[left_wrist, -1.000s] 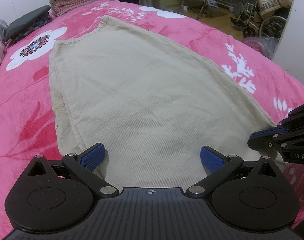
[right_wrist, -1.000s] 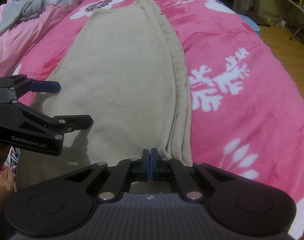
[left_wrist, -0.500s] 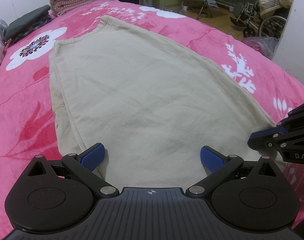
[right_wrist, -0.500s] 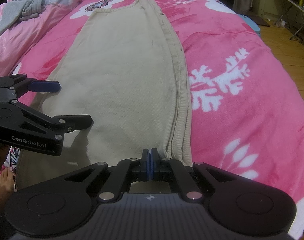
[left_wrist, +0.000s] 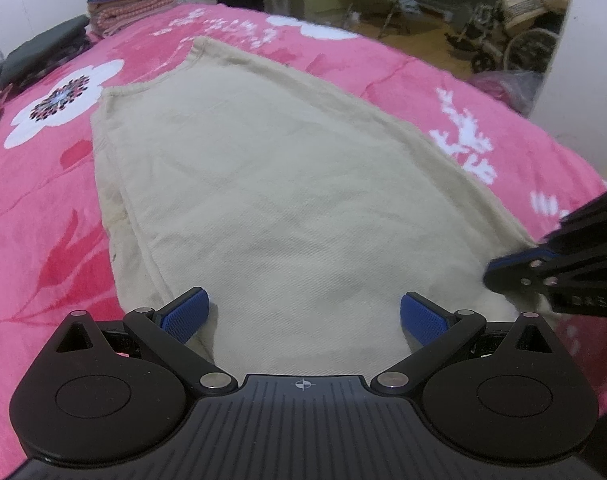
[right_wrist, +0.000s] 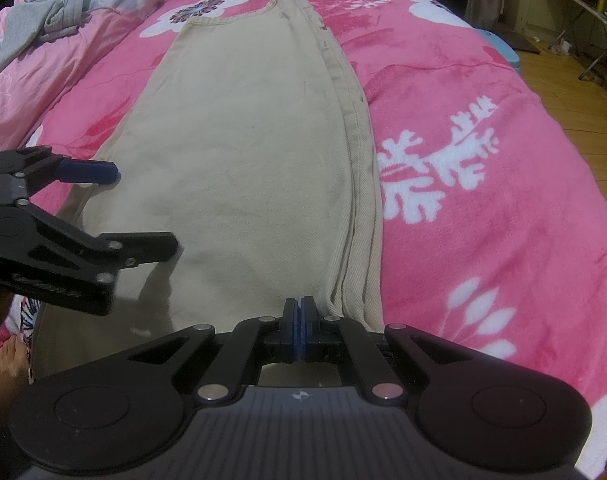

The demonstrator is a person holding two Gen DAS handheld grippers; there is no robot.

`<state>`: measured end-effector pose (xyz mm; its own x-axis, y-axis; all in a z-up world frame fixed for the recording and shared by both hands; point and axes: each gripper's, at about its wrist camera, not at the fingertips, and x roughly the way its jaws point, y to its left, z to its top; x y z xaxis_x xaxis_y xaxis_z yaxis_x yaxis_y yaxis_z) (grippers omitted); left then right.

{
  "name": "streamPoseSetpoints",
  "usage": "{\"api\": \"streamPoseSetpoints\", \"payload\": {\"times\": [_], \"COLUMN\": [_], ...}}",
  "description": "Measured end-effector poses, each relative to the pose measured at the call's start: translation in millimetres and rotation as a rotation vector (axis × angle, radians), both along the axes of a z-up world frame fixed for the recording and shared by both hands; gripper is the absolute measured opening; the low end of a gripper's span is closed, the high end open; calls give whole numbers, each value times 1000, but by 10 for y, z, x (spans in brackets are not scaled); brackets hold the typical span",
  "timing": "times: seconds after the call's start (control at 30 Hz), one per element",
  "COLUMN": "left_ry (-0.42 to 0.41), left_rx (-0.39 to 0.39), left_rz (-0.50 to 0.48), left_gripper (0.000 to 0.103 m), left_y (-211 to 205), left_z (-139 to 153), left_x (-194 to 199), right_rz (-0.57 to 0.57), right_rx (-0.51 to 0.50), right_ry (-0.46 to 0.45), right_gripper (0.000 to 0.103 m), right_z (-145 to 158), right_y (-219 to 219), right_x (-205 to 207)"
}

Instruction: Fold clothes

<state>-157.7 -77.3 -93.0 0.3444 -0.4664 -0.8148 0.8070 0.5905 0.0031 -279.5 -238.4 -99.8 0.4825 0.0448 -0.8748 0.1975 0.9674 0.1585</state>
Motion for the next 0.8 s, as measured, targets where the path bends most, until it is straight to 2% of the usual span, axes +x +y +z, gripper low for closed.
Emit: {"api": "streamPoseSetpoints", "payload": {"times": [0.23,0.47,0.7,0.8], "left_ry": [121,215,384,415], "left_rx": [-82,-71,-69,-51], "left_rz": [4,-6,-96,-146], "left_gripper": [103,103,103,103], "left_y": [452,860,920,900], "left_z": [205,267,164,124], "left_x": [105,123,24,-15], "right_rz": [-6,-15,-16,-17], "right_rx": [-2,22,58,79], "right_ry": [-4,-20,-49,-59], "right_gripper": [0,0,0,1], "right_z": [-1,-19,-4,38], "right_y": [11,-33,-85,-104], "right_x": [-12,-33,-91,-133]}}
